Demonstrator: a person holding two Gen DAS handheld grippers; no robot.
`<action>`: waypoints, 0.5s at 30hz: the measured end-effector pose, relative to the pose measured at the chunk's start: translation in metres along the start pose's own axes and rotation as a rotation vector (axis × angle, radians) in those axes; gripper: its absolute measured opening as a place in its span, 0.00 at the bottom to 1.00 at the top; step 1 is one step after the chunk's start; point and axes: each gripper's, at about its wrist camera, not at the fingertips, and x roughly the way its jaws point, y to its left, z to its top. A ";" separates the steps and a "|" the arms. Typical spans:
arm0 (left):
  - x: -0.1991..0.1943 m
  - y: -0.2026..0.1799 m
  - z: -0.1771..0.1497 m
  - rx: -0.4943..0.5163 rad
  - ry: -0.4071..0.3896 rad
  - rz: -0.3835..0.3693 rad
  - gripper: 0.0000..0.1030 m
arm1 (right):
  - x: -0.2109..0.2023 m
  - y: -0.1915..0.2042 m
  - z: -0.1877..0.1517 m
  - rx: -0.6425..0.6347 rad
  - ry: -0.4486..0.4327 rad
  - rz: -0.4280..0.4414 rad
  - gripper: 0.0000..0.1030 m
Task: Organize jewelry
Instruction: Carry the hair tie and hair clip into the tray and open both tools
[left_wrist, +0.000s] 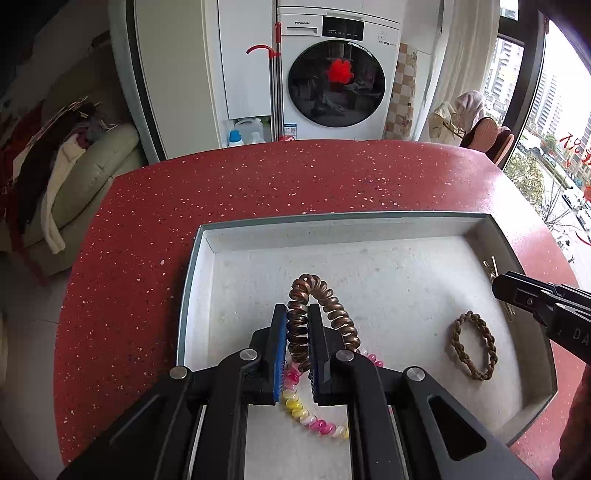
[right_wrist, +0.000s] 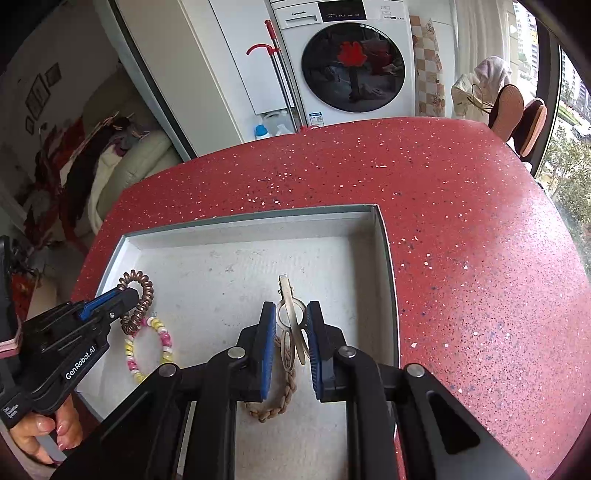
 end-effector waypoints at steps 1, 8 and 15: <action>0.003 -0.002 -0.002 0.007 0.003 0.006 0.28 | 0.003 -0.001 -0.001 0.000 0.004 -0.004 0.18; 0.013 -0.009 -0.009 0.053 0.004 0.056 0.29 | 0.013 -0.006 -0.007 0.006 0.012 -0.025 0.18; 0.014 -0.012 -0.009 0.079 0.002 0.092 0.29 | 0.012 -0.006 -0.009 0.005 0.016 -0.036 0.27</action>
